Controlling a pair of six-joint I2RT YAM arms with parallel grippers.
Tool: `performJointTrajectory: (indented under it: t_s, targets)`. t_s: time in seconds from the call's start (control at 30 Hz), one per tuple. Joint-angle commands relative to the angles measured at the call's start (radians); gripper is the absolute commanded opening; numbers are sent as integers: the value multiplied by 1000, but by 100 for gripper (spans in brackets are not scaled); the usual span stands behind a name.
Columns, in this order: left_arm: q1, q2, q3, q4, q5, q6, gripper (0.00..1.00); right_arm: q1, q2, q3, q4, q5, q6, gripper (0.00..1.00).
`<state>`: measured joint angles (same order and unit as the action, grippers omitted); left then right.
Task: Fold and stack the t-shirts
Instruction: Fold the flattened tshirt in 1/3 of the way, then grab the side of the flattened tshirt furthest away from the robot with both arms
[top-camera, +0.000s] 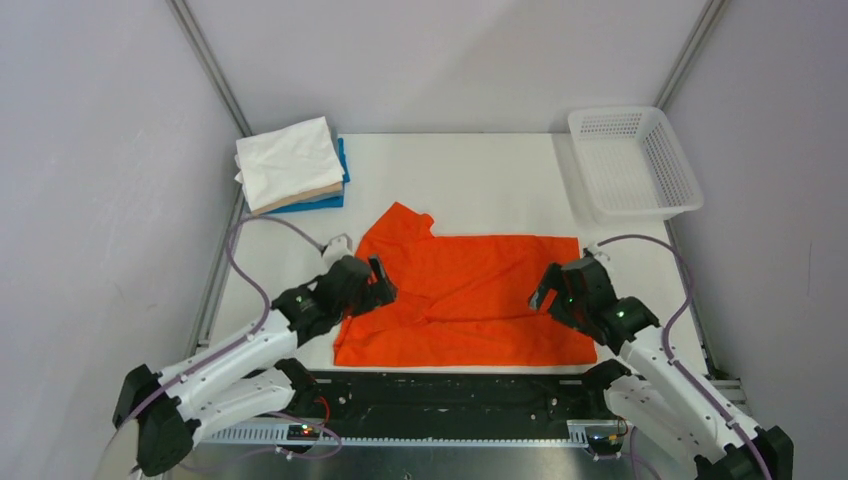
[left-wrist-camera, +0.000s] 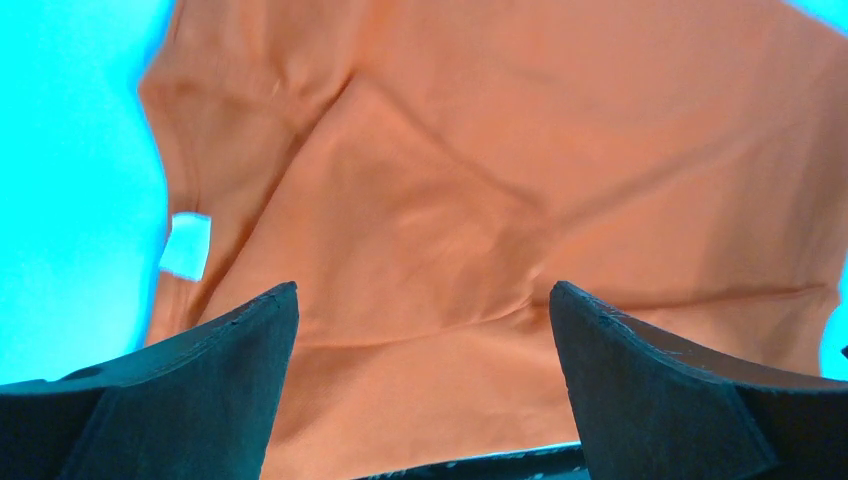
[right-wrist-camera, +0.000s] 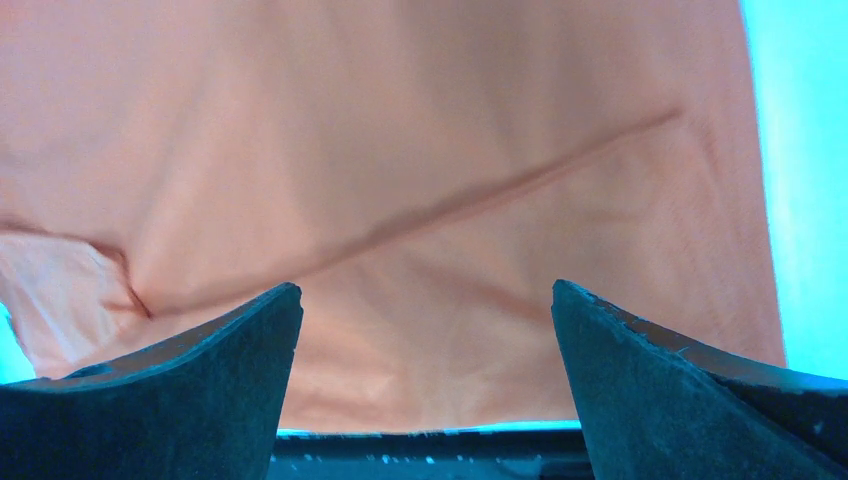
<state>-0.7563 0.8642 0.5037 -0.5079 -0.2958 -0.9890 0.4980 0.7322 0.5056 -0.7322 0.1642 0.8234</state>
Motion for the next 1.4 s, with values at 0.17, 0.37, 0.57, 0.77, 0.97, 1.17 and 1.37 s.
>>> performJointTrajectory:
  t_s: [0.17, 0.37, 0.57, 0.77, 0.97, 1.17, 1.37]
  targets:
    - [143, 291, 412, -66, -154, 256, 100, -297, 43, 116, 224, -87, -164, 99]
    - [288, 663, 712, 3, -62, 426, 100, -368, 210, 186, 364, -120, -208, 99]
    - [385, 1079, 1107, 8, 128, 581, 100, -376, 297, 212, 389, -108, -245, 99]
    - [419, 1309, 1322, -1, 193, 575, 100, -387, 316, 214, 377, -103, -252, 99]
    - [424, 1451, 1437, -45, 225, 556, 100, -387, 326, 213, 377, -129, -254, 99]
    - [421, 1436, 1365, -59, 268, 542, 98, -386, 321, 214, 370, -131, -251, 99]
    - [403, 1393, 1284, -60, 273, 555, 90, -387, 331, 213, 368, -138, -249, 100]
